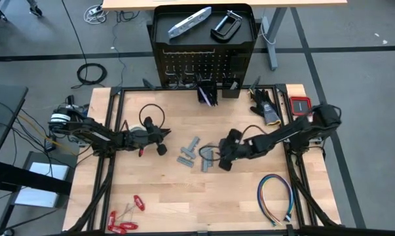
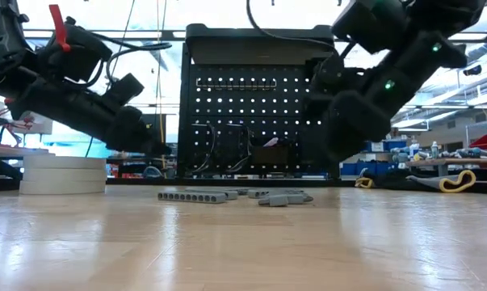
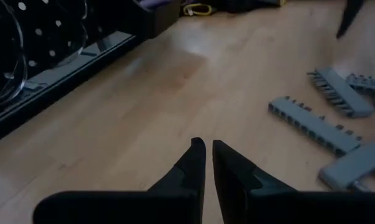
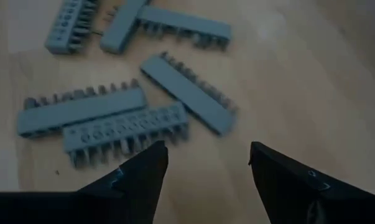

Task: Hang tools onto peg board
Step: Put the gray screwdriver bit set into the right black bin on the peg board

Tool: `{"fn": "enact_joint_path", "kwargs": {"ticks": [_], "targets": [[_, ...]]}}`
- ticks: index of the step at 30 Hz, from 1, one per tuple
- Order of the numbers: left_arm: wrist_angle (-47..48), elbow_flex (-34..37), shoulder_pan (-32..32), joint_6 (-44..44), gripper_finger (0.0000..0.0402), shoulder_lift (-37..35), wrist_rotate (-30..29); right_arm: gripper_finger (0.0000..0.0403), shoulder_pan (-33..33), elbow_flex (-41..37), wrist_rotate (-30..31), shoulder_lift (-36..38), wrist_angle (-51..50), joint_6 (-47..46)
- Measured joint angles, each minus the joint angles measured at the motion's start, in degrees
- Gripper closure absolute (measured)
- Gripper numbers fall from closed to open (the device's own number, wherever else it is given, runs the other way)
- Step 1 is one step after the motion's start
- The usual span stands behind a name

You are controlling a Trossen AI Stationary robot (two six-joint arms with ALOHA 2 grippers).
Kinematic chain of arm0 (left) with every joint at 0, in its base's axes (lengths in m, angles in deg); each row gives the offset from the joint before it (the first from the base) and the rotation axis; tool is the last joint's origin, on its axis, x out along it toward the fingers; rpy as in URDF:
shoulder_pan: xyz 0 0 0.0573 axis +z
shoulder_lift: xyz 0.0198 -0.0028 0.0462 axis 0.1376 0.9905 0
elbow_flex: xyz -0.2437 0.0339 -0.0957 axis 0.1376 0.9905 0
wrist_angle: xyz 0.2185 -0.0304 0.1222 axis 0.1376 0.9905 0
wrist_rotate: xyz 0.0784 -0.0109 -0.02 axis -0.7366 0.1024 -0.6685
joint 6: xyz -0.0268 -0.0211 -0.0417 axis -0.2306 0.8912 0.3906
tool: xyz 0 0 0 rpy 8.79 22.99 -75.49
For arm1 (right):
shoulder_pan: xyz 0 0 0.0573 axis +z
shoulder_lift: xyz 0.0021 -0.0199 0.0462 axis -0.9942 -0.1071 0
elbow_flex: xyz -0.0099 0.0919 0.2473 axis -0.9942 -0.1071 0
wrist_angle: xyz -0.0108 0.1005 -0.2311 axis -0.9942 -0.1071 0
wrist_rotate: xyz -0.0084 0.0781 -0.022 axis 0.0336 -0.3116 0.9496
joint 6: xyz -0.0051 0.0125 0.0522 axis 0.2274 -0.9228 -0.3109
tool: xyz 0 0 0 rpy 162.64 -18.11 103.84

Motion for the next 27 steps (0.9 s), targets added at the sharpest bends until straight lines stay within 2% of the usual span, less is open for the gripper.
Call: {"fn": "enact_joint_path", "kwargs": {"ticks": [5, 14, 20, 27], "targets": [[-2.32, -1.28, 1.06, -3.84, 0.0367, -0.01, -1.59, 0.0140, 0.76, 2.94, -0.21, -3.75, -0.05, 3.49], [-3.78, -3.89, 7.03, -5.99, 0.0367, -0.04, -1.67, 0.0080, 0.48, 9.54, -1.45, -3.87, -5.73, -3.49], [-0.24, -3.89, 7.91, -4.40, 0.0367, -0.04, -1.65, 0.0082, 2.84, 13.72, -1.73, -4.99, -15.30, -18.68], [0.43, -3.85, 7.89, -2.54, 0.0367, -0.04, -1.17, 0.0094, 4.02, 22.80, -4.00, -13.99, -20.34, -30.51]]}}
